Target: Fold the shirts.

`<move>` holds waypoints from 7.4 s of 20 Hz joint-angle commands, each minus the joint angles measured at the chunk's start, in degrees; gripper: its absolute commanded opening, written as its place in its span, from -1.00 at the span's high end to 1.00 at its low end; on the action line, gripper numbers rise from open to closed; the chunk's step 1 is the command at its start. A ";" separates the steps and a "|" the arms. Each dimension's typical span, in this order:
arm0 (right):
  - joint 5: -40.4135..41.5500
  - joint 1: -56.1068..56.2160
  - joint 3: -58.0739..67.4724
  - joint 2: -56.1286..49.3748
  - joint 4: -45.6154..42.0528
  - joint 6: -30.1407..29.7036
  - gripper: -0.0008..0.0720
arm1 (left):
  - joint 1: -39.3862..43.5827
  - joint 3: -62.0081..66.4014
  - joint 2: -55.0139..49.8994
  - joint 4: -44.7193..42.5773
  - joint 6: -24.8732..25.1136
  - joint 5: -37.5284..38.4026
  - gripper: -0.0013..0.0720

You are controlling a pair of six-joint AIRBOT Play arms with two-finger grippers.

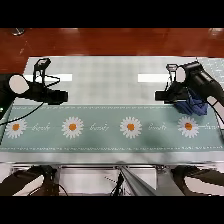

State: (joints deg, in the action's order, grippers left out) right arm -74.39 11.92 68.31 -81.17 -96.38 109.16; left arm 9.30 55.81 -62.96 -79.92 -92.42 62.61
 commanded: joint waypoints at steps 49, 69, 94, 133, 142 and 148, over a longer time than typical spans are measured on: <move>7.87 -30.34 17.81 -6.23 28.09 -20.90 0.90 | -6.84 8.35 -5.07 1.33 6.49 6.27 -0.95; -3.37 11.61 33.27 19.43 30.25 -28.61 0.90 | -8.20 -16.41 31.19 18.08 5.38 0.52 -0.95; 14.43 -20.06 -22.73 28.94 19.98 -12.81 -0.72 | 4.63 -32.76 11.13 46.18 10.49 -17.51 -0.95; 5.95 -2.43 7.19 -1.07 40.26 -32.39 0.90 | -1.53 -1.68 -13.53 54.86 25.09 -3.80 0.90; -5.38 -7.21 57.75 16.65 34.34 -26.97 0.90 | -13.75 46.10 4.61 54.51 19.32 -6.43 0.90; -11.78 -7.21 43.58 40.48 27.32 -24.61 0.90 | -13.92 49.94 20.72 40.70 16.00 2.56 0.90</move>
State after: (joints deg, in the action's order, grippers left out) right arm -82.32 4.80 116.53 -50.48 -65.56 82.74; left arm -4.21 103.28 -48.62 -33.41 -74.89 59.86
